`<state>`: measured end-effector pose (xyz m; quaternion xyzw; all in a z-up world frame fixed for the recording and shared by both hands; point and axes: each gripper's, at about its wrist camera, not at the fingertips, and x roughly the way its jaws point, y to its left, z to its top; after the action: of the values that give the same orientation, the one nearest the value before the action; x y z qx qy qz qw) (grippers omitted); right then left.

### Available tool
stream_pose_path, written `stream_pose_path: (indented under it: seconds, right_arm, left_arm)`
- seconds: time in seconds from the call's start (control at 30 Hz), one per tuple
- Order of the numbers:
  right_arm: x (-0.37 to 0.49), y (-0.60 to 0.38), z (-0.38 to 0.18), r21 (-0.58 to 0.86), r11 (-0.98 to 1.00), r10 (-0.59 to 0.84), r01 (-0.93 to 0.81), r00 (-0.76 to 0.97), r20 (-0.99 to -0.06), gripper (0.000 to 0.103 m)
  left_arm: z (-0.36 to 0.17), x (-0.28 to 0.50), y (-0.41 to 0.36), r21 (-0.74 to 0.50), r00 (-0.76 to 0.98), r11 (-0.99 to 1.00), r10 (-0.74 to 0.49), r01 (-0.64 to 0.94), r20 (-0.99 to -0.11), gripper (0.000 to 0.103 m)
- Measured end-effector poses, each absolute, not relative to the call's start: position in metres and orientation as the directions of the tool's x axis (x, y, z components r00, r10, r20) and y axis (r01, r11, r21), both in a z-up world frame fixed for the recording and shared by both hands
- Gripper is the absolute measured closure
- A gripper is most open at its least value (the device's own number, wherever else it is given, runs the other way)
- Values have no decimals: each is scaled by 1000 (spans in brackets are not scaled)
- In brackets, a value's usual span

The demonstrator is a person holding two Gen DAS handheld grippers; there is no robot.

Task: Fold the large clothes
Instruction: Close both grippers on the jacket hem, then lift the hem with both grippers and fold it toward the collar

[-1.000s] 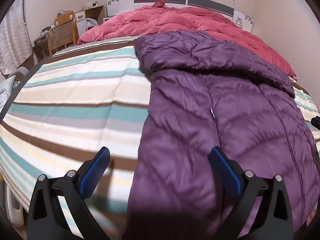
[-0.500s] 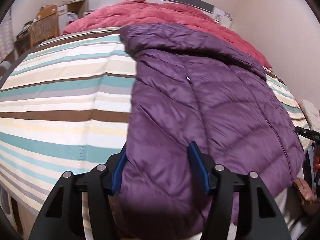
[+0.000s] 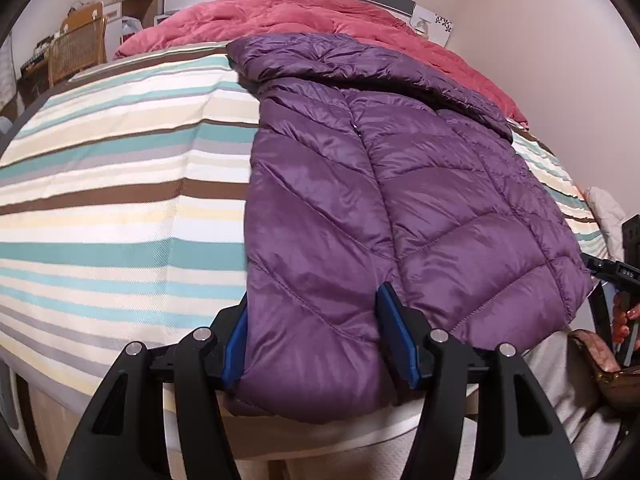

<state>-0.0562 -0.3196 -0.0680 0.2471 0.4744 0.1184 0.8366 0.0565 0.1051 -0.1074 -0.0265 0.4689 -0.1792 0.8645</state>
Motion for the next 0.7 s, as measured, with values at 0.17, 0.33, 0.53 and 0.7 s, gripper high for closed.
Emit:
stream_pose_path:
  seconds: [0.17,0.33,0.53,0.7]
  right_arm:
    - [-54,-317,-69,531,847,443,28,515,-734,91]
    - [-59,-319,-55,483,875,401,10,542,-738,97]
    - [-66,-323,-39,460,888,390,-14,553,-736,97]
    - [-73,-328,-21,458,888,398,-43,572,-717,99]
  left_arm:
    - [-106,51,105,-217,493,935,-334,281,-803,85]
    - [-98,40,98,-165,521,937,-311,307,-795,92]
    - [-87,26,96,-138,527,932,-307,335,-793,94]
    - [-63,9,97,-124,562,926,-318,355,-764,95]
